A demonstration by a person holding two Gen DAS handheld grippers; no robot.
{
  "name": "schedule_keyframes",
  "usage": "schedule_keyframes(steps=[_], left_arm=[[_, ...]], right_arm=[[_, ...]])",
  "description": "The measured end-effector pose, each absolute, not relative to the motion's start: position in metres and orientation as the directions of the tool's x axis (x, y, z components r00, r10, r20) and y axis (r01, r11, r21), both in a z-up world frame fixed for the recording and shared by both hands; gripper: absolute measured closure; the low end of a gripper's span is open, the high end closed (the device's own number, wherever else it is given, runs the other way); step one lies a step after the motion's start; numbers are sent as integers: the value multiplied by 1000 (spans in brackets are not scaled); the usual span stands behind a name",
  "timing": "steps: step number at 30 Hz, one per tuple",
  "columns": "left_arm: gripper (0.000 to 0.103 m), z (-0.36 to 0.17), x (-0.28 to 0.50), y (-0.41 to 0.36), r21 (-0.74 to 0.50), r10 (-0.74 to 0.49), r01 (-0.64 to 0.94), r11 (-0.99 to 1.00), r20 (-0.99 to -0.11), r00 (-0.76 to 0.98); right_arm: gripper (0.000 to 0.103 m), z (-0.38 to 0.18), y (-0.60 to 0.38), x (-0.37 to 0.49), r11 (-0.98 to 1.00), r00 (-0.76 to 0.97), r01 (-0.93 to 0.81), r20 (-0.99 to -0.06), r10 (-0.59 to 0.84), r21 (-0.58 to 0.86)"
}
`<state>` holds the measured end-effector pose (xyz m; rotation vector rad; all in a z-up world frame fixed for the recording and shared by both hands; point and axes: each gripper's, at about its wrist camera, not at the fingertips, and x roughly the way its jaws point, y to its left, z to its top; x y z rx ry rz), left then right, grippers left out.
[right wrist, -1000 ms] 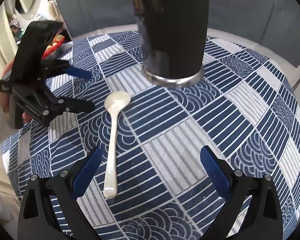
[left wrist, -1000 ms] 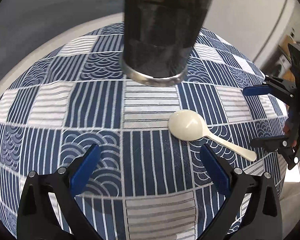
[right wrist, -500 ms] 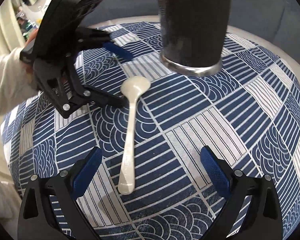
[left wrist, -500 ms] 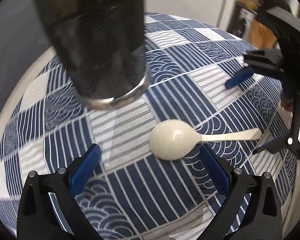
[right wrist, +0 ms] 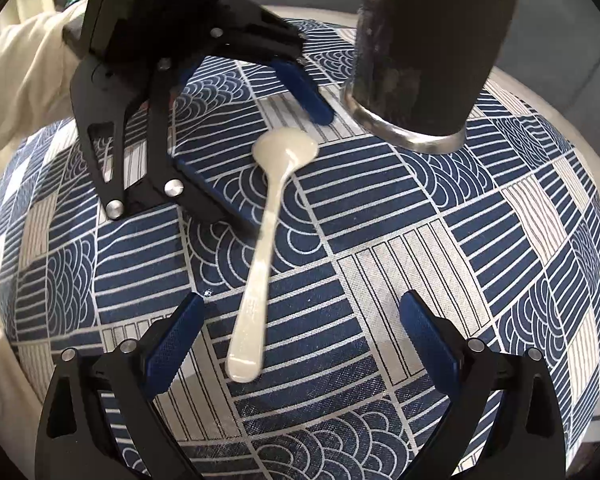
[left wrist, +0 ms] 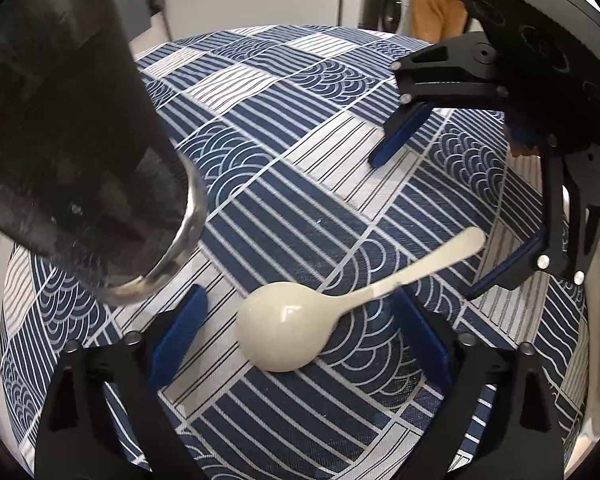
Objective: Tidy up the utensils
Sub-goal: 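Close the right tool on the spoon handle while the left tool pinches the bowl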
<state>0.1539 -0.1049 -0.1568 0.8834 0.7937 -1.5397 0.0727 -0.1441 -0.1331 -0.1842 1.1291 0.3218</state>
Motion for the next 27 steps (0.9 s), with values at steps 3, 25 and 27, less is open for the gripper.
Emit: schedule_keyframes(steps=[3, 25, 27], left_arm=[[40, -153, 155, -108, -23, -492, 991, -129, -867, -84], [60, -115, 162, -61, -93, -522, 988, 120, -853, -17], [60, -107, 161, -55, -82, -524, 986, 144, -852, 6]], right_arm=[[45, -126, -150, 75, 945, 395, -327, -906, 156, 20], [94, -105, -154, 103, 893, 346, -436, -895, 281, 111], [94, -100, -149, 105, 879, 347, -462, -890, 297, 113]])
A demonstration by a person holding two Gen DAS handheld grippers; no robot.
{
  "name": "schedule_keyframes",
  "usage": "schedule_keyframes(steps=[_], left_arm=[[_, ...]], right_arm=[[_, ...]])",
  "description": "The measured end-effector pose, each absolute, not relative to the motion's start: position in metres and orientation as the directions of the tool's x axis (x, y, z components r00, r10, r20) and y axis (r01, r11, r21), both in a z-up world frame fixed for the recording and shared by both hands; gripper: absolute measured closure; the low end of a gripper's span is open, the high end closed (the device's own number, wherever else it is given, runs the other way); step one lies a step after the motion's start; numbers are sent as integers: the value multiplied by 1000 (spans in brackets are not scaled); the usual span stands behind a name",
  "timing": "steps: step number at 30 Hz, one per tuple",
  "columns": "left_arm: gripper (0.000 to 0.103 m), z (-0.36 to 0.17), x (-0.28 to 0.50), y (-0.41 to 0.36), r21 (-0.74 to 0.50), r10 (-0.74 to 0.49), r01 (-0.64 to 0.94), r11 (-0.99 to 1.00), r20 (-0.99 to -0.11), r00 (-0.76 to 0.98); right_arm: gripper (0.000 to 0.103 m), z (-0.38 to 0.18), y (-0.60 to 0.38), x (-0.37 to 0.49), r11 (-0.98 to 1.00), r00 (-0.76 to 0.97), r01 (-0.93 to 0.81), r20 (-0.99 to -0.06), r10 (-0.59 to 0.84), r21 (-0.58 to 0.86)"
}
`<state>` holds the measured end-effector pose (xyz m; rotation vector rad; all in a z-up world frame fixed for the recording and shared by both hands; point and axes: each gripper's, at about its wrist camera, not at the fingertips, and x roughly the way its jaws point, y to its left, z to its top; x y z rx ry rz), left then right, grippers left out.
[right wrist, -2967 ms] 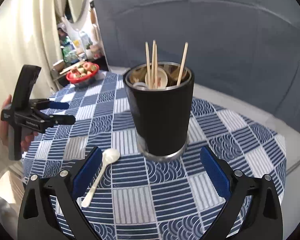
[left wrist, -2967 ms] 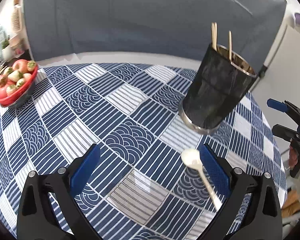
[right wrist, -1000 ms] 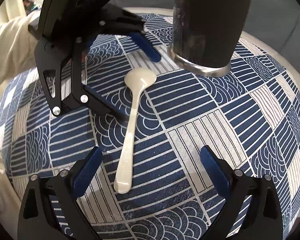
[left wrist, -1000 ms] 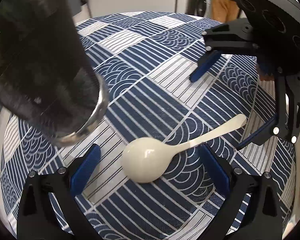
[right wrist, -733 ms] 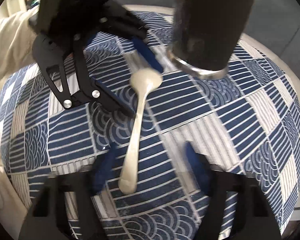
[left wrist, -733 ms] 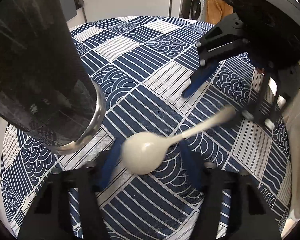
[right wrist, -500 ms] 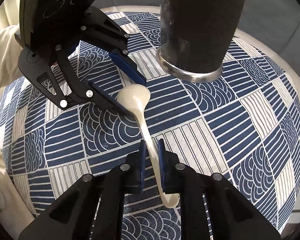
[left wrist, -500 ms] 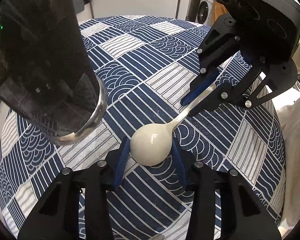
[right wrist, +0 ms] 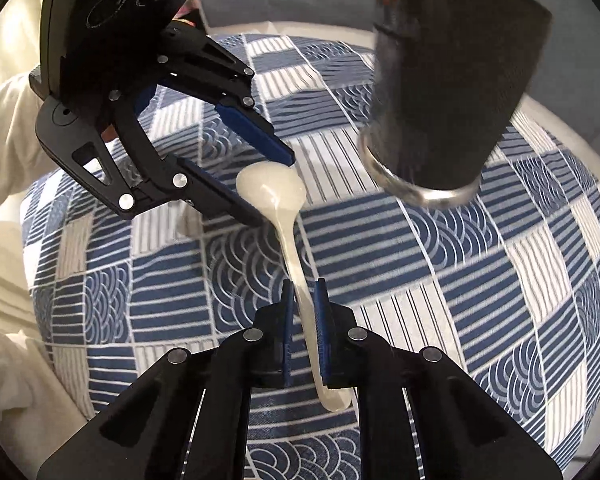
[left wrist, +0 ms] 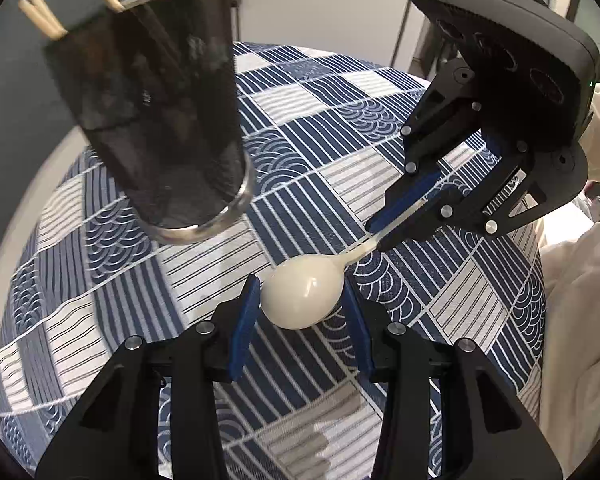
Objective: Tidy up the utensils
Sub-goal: 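Close the right tool on the spoon handle while the left tool pinches the bowl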
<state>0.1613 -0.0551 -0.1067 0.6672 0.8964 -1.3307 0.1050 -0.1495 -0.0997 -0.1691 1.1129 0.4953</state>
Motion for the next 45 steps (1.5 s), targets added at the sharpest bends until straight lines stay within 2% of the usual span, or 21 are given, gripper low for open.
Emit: schedule_keyframes(steps=[5, 6, 8, 9, 10, 18, 19, 20, 21, 23, 26, 31, 34, 37, 41, 45], left_arm=[[61, -87, 157, -43, -51, -509, 974, 220, -858, 70], [62, -84, 155, -41, -42, -501, 971, 235, -861, 84], [62, -75, 152, -35, -33, -487, 961, 274, -867, 109], [82, -72, 150, -33, -30, -484, 956, 291, -867, 120], [96, -67, 149, -31, -33, -480, 949, 315, -868, 129], [98, -62, 135, -30, -48, -449, 900, 434, -877, 170], [96, -65, 133, -31, -44, -439, 894, 445, -881, 175], [87, -69, 132, -31, -45, -428, 887, 459, -886, 177], [73, -74, 131, -30, -51, -421, 882, 469, -891, 172], [63, -82, 131, -28, -63, -410, 870, 488, -897, 165], [59, -94, 134, -27, -88, -404, 858, 505, -903, 145], [54, -111, 142, -28, -117, -402, 861, 495, -909, 108], [50, -118, 147, -29, -134, -403, 868, 479, -912, 82], [47, -124, 152, -30, -148, -407, 875, 460, -911, 60], [36, -128, 156, -32, -162, -414, 886, 434, -910, 36], [36, -131, 156, -37, -162, -416, 902, 401, -909, 21]], right_arm=[[97, -87, -145, 111, 844, 346, -524, -876, 336, 117], [102, -84, -144, 112, 831, 342, -544, -872, 349, 120], [102, -78, -144, 114, 813, 339, -570, -868, 362, 116], [102, -75, -146, 116, 800, 334, -589, -866, 373, 117], [103, -74, -145, 118, 792, 332, -599, -863, 380, 118], [103, -62, -151, 126, 717, 310, -685, -839, 448, 129], [102, -63, -153, 127, 712, 298, -687, -838, 458, 144], [102, -65, -154, 127, 708, 287, -689, -837, 465, 157], [99, -68, -156, 127, 705, 274, -689, -841, 467, 167], [98, -76, -157, 127, 698, 247, -693, -849, 468, 183], [98, -85, -157, 124, 696, 226, -690, -855, 467, 198], [73, -97, -158, 120, 711, 197, -661, -860, 471, 238], [65, -102, -159, 116, 729, 196, -638, -864, 464, 247], [61, -109, -159, 111, 741, 183, -619, -870, 458, 260], [59, -119, -158, 104, 754, 159, -592, -876, 456, 285], [58, -127, -160, 96, 773, 147, -561, -882, 447, 298]])
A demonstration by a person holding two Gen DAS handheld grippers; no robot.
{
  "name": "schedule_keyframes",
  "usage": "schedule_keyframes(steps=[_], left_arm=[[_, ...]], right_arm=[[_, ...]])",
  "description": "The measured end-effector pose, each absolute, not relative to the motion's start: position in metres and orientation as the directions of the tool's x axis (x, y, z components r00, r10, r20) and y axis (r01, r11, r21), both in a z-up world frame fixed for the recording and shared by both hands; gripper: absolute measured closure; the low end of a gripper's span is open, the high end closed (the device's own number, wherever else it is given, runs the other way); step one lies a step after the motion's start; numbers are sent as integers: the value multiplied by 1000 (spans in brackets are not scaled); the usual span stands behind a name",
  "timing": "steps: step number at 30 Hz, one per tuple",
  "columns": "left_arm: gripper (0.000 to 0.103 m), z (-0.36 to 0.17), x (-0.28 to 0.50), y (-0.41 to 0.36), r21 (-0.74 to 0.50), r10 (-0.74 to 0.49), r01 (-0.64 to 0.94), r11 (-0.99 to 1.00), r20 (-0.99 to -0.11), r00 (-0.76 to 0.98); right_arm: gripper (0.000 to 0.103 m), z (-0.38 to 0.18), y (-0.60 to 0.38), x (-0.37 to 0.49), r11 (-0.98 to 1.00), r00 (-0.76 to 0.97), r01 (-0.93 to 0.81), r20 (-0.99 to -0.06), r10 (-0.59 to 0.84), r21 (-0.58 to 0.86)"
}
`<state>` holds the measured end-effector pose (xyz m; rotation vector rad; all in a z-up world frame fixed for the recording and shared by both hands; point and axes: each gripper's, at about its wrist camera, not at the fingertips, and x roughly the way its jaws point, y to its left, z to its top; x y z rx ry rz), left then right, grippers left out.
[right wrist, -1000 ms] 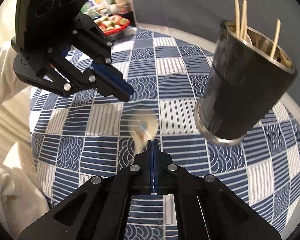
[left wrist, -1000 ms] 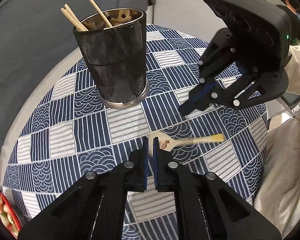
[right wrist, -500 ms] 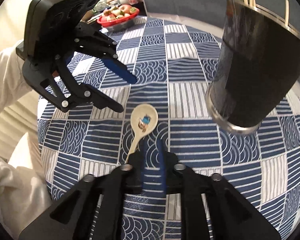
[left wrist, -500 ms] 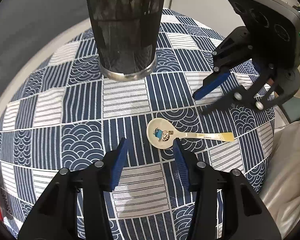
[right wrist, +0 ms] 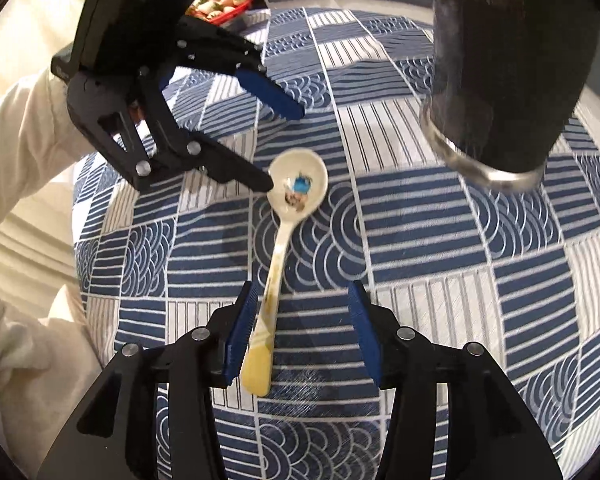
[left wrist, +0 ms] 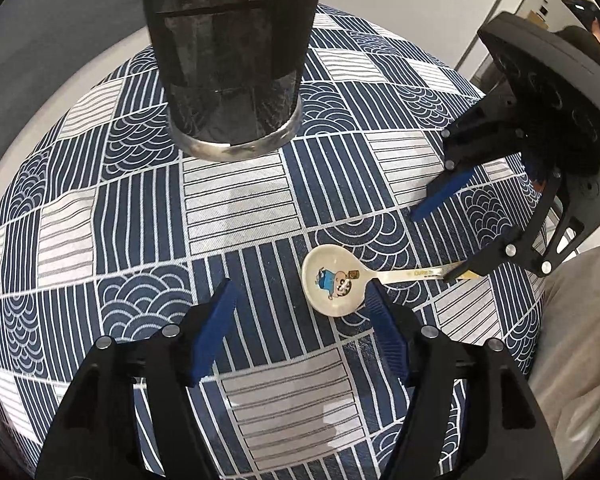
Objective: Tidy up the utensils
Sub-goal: 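Close the right tool on the spoon handle while the left tool pinches the bowl, then lift the white spoon with both tools and carry it over the black cup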
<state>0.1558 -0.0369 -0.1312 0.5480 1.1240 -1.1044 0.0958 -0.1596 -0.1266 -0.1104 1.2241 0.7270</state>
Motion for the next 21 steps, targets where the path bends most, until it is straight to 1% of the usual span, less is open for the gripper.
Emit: schedule_keyframes(steps=[4, 7, 10, 12, 13, 14, 15, 16, 17, 21], left_arm=[[36, -135, 156, -45, -155, -414, 911, 383, -910, 19], [37, -139, 154, -52, -154, -409, 920, 361, -912, 8], [44, -144, 153, -57, -157, -405, 928, 339, -914, -7], [51, -146, 152, -61, -158, -403, 931, 330, -915, -12], [55, -147, 151, -61, -159, -404, 931, 327, -915, -14], [64, -148, 150, -62, -153, -404, 933, 324, -915, -9], [79, -148, 150, -62, -155, -404, 934, 322, -915, -12], [87, -149, 149, -63, -158, -403, 934, 319, -915, -17], [89, -149, 149, -62, -155, -405, 934, 321, -914, -12], [94, -147, 147, -59, -148, -414, 931, 334, -910, 4]], right_arm=[[58, -127, -162, 89, 789, 164, -536, -879, 448, 302], [58, -126, -159, 82, 798, 187, -538, -885, 426, 271], [58, -124, -154, 76, 802, 209, -543, -885, 417, 249], [58, -124, -148, 74, 802, 221, -554, -889, 401, 224], [62, -124, -144, 72, 800, 226, -564, -893, 389, 206], [67, -125, -142, 71, 796, 227, -573, -897, 380, 193], [78, -126, -138, 69, 793, 229, -586, -905, 359, 166], [87, -126, -135, 68, 794, 242, -592, -909, 339, 139], [93, -126, -133, 67, 796, 244, -592, -914, 326, 125], [93, -126, -133, 69, 795, 227, -594, -921, 315, 126]])
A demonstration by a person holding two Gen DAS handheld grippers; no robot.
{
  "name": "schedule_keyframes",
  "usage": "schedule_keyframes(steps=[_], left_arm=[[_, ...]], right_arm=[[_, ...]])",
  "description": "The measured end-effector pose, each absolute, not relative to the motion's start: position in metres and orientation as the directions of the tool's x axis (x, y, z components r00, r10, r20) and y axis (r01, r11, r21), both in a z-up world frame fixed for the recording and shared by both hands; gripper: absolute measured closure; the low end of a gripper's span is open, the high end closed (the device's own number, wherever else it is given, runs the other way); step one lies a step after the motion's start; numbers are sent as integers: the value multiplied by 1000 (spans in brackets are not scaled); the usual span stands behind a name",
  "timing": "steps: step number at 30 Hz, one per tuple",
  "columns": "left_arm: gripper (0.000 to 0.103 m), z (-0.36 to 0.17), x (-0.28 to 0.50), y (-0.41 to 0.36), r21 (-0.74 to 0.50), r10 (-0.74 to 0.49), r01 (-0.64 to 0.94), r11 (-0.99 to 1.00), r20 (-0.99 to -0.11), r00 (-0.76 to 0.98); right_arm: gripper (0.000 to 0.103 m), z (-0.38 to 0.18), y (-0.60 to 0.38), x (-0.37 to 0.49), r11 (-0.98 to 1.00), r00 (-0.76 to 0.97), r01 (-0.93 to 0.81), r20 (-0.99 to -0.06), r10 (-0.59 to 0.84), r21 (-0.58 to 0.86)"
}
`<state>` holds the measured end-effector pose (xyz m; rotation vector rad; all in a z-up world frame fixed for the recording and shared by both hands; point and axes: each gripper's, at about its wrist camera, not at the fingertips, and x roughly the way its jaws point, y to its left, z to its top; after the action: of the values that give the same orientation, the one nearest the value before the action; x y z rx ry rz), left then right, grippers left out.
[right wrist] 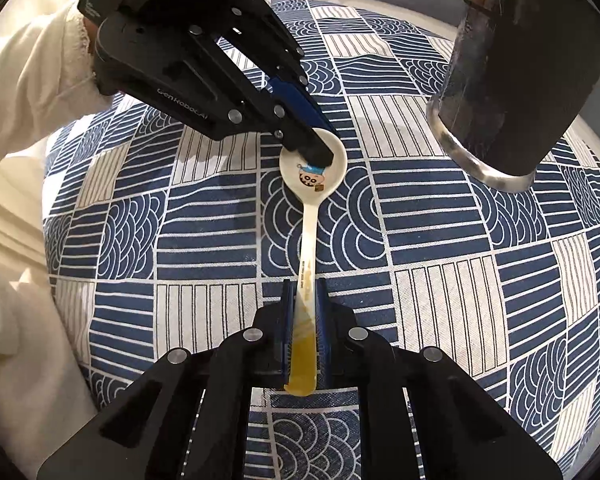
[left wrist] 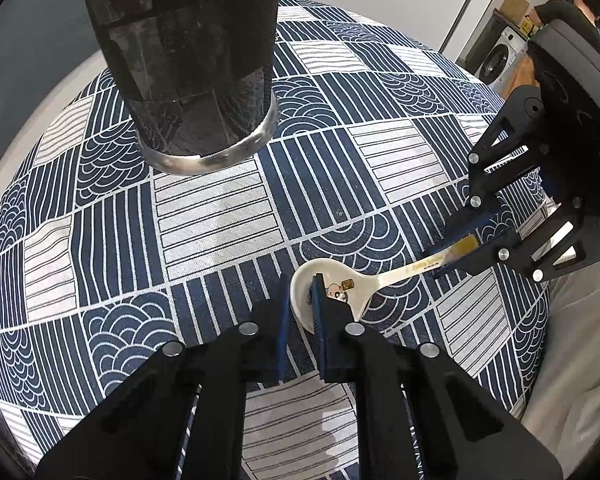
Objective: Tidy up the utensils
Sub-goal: 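Lift the white spoon with both tools and carry it over the black cup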
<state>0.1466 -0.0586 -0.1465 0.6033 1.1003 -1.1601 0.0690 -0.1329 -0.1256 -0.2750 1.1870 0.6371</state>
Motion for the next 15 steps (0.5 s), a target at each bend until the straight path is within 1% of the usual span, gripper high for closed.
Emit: schedule_keyframes(steps=[9, 15], left_arm=[[95, -126, 140, -44, -137, -440, 914, 382, -897, 49], [95, -105, 138, -40, -103, -434, 901, 422, -895, 101]], right_arm=[[93, -112, -137, 68, 775, 246, -622, -912, 328, 111], [93, -94, -139, 73, 751, 263, -653, -901, 345, 97]])
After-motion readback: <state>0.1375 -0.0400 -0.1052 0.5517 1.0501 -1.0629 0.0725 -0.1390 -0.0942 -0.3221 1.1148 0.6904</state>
